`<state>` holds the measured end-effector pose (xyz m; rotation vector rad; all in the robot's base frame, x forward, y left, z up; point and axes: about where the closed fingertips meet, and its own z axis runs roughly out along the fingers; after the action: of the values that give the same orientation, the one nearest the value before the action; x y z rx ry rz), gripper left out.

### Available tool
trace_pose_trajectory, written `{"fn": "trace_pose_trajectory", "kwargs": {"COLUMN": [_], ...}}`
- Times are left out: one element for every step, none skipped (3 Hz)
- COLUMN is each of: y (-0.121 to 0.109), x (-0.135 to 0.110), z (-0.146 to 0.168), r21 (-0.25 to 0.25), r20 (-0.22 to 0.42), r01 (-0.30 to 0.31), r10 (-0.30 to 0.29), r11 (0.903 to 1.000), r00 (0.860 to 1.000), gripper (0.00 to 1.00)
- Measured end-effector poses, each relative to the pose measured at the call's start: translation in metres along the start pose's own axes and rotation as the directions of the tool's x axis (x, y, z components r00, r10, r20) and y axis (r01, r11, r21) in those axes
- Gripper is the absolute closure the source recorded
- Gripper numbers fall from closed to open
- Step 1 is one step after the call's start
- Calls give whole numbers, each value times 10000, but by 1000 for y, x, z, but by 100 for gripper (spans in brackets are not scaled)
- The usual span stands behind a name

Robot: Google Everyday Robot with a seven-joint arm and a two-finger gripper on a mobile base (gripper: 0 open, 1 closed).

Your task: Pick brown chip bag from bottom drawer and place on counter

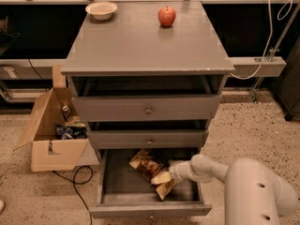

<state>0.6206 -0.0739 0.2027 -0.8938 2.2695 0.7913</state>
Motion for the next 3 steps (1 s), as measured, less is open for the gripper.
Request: {"fn": "trace_pose_trajectory", "kwargs": {"y": [0,3,10], "x": [1,-3,-14], "z": [26,48,54], "r21": [-105,-114,-224], "r20": [-20,177,521], "r01": [-234,-295,-100], "r10": [234,297,112], "r11": [9997,9995,9997], "r00": [9997,9994,9986], "gripper": [0,27,50]}}
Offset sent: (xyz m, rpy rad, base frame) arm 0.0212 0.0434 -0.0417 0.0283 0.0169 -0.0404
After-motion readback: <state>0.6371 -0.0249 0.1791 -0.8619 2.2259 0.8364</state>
